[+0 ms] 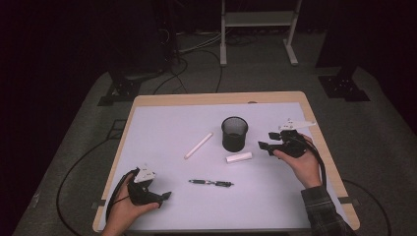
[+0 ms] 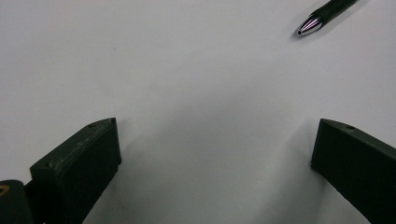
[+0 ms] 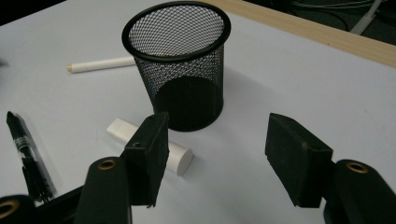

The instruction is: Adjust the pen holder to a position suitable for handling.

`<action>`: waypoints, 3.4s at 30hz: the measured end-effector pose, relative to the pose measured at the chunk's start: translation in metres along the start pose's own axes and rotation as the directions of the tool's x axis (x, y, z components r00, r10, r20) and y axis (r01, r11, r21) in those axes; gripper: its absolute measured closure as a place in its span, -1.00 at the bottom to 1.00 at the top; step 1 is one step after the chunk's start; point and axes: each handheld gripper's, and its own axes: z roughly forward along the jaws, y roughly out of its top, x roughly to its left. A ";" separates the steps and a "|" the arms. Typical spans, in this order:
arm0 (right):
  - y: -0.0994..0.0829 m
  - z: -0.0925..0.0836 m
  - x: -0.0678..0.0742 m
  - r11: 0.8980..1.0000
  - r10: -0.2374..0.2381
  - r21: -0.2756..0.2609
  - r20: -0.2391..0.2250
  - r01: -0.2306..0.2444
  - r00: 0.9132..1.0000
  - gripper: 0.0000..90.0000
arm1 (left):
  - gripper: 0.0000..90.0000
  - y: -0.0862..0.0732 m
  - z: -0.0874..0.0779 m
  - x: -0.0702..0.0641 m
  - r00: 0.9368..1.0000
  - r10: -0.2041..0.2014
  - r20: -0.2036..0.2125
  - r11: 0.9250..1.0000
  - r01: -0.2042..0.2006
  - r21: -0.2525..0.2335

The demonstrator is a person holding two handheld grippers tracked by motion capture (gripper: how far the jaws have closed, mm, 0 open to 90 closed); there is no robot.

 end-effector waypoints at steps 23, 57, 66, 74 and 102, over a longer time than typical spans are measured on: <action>0.041 0.024 -0.002 1.000 -0.001 -0.010 -0.019 0.001 1.000 -0.06 | -0.99 0.000 0.000 0.000 1.000 0.003 0.001 1.000 -0.003 0.006; 0.077 0.082 -0.010 0.998 -0.025 0.058 -0.029 0.027 0.999 0.24 | -0.99 0.000 0.000 0.000 1.000 0.003 0.000 1.000 -0.003 0.003; 0.074 0.095 -0.011 0.996 -0.021 0.087 -0.041 0.025 0.999 0.39 | -0.99 0.000 0.000 0.000 1.000 0.003 0.000 1.000 -0.003 0.003; 0.077 0.104 -0.011 0.992 -0.030 0.120 -0.039 0.034 0.999 0.55 | -0.99 0.000 0.000 0.000 1.000 0.003 0.000 1.000 -0.003 0.003; 0.075 0.109 -0.016 0.991 0.019 0.137 -0.100 -0.005 0.995 0.77 | -0.99 0.000 0.000 0.000 1.000 0.004 -0.001 1.000 -0.004 0.002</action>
